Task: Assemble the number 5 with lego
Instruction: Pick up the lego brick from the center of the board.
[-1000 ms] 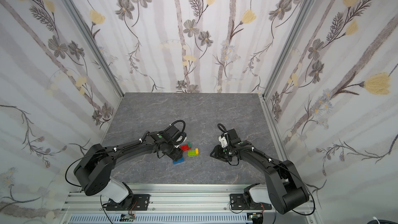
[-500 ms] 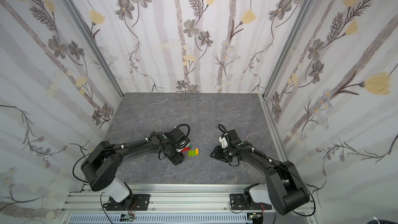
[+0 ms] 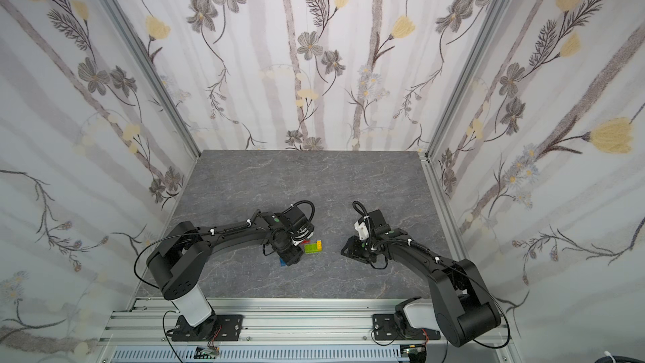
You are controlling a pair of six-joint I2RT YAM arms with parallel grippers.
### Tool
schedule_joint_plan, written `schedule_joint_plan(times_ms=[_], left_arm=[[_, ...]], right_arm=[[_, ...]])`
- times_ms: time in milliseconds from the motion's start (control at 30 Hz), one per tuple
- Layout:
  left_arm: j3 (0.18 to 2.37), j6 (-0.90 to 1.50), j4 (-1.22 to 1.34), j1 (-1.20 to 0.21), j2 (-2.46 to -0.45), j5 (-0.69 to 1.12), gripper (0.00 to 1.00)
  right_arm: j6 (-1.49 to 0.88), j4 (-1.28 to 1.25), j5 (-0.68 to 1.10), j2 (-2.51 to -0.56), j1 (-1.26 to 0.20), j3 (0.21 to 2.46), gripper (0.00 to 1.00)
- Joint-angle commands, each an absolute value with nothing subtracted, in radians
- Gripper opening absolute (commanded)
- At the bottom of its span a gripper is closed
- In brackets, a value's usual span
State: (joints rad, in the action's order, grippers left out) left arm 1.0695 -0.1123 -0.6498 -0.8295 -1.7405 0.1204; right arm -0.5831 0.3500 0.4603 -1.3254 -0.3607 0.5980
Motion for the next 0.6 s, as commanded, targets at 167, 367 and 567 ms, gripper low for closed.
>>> schedule_joint_plan(times_ms=[167,367,567], left_arm=[[1.065,-0.143,-0.661,-0.831,-1.750,0.129,0.51],[1.077,-0.154,-0.675,-0.832,-1.774,0.141,0.43],[1.080,-0.171,-0.681,-0.834,-1.762,0.144,0.33]], right_arm=[[-0.584,0.340,0.445,-1.334,-0.362,0.606,0.49],[-0.583,0.341,0.443,-1.336,-0.360,0.610,0.49],[-0.583,0.341,0.439,-1.336,-0.360,0.604,0.49]])
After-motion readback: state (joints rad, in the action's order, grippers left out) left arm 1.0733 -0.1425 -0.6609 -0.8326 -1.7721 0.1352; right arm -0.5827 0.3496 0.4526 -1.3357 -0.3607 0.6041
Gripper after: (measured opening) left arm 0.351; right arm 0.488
